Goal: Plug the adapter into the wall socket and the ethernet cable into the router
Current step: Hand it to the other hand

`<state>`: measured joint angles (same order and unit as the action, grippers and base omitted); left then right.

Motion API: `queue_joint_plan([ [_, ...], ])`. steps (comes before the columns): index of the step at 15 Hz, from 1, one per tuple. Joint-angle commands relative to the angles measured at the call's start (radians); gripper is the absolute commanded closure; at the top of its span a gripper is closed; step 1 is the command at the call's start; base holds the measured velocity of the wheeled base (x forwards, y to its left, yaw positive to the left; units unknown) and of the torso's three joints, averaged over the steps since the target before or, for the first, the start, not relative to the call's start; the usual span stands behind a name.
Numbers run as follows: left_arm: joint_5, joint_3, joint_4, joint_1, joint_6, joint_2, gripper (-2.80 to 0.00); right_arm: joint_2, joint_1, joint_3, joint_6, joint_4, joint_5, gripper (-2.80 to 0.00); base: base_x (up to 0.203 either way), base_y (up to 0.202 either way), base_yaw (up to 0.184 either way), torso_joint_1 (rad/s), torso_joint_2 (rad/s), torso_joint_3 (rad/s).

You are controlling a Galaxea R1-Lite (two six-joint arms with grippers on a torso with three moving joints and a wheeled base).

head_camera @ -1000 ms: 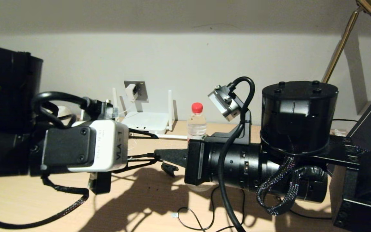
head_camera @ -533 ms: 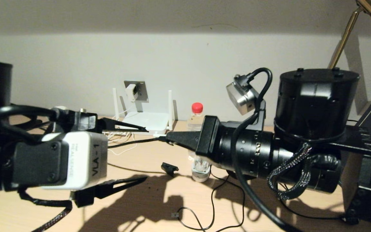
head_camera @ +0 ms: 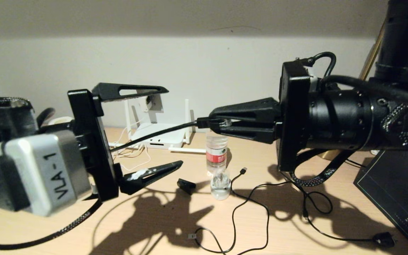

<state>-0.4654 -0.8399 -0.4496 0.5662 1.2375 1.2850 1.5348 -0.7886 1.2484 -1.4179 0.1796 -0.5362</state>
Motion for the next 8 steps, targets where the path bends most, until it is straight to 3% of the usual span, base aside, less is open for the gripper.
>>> queue_joint_plan([
  [1,-0.062,0.019,-0.03,0.0,0.021,0.002,-2.8,0.004,0.027,0.079,-0.109,-0.032,-0.121,0.0,0.0,0.0,0.0,0.0,0.0,0.0],
  [3,-0.122,0.021,-0.12,0.0,0.028,0.027,-2.8,0.053,0.032,0.127,-0.137,-0.071,-0.145,0.0,0.0,0.0,0.0,0.0,0.0,0.0],
  [5,-0.136,0.003,-0.152,-0.005,0.026,0.064,-2.8,0.071,0.039,0.136,-0.139,-0.074,-0.158,0.0,0.0,0.0,0.0,0.0,0.0,0.0],
  [8,-0.192,-0.104,-0.189,-0.003,0.024,0.163,-2.8,0.086,0.069,0.144,-0.152,-0.084,-0.227,0.0,0.0,0.0,0.0,0.0,0.0,0.0],
])
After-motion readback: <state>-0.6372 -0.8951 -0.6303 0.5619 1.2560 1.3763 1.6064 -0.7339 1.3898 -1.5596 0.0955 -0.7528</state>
